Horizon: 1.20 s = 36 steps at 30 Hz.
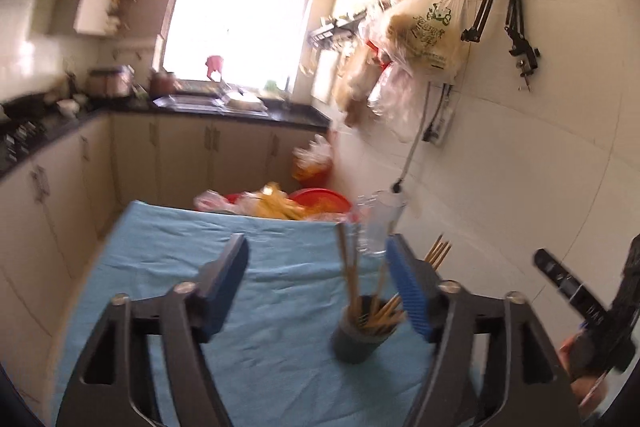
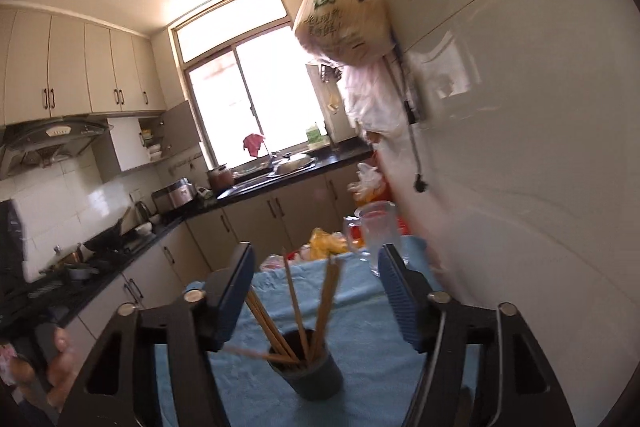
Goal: Organize utensils
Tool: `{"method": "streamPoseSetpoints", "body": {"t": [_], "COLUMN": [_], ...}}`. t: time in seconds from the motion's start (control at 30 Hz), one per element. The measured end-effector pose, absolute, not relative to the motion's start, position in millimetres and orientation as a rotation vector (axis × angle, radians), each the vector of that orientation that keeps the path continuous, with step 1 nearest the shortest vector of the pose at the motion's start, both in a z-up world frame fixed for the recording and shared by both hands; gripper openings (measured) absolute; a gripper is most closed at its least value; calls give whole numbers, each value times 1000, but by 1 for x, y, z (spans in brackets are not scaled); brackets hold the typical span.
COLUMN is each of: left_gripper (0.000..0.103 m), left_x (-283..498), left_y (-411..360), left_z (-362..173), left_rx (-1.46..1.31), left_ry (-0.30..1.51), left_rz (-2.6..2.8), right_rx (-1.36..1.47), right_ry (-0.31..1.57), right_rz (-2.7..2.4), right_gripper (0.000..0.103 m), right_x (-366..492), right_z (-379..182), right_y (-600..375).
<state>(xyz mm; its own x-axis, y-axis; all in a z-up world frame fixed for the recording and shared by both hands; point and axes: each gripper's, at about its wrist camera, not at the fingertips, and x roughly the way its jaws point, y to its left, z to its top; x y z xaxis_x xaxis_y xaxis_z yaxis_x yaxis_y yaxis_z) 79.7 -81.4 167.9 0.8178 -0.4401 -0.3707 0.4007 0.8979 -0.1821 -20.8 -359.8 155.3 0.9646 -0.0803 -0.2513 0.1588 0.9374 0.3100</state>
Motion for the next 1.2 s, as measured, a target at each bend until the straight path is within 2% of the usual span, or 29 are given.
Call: {"method": "streamPoseSetpoints", "body": {"t": [0.17, 0.27, 0.37, 0.53, 1.2], "left_gripper": [85, 86, 86, 86, 86], "left_x": [17, -14, -34, -46, -41], "left_y": [-58, -57, -58, -58, -57], "left_z": [125, 88, 61, 49, 35], "left_rx": [6, 95, 128, 136, 116], "left_ry": [442, 497, 564, 593, 653], "left_rz": [-353, -287, -280, -297, -316], "right_rx": [255, 181, 156, 118, 81], "right_ry": [331, 415, 483, 507, 541], "right_rz": [-197, -247, -298, -349, -338], "right_gripper": [92, 96, 97, 97, 97], "right_x": [-71, -96, -115, -133, -118], "right_z": [126, 99, 74, 55, 58], "right_y": [-337, -307, -287, -263, -243]}}
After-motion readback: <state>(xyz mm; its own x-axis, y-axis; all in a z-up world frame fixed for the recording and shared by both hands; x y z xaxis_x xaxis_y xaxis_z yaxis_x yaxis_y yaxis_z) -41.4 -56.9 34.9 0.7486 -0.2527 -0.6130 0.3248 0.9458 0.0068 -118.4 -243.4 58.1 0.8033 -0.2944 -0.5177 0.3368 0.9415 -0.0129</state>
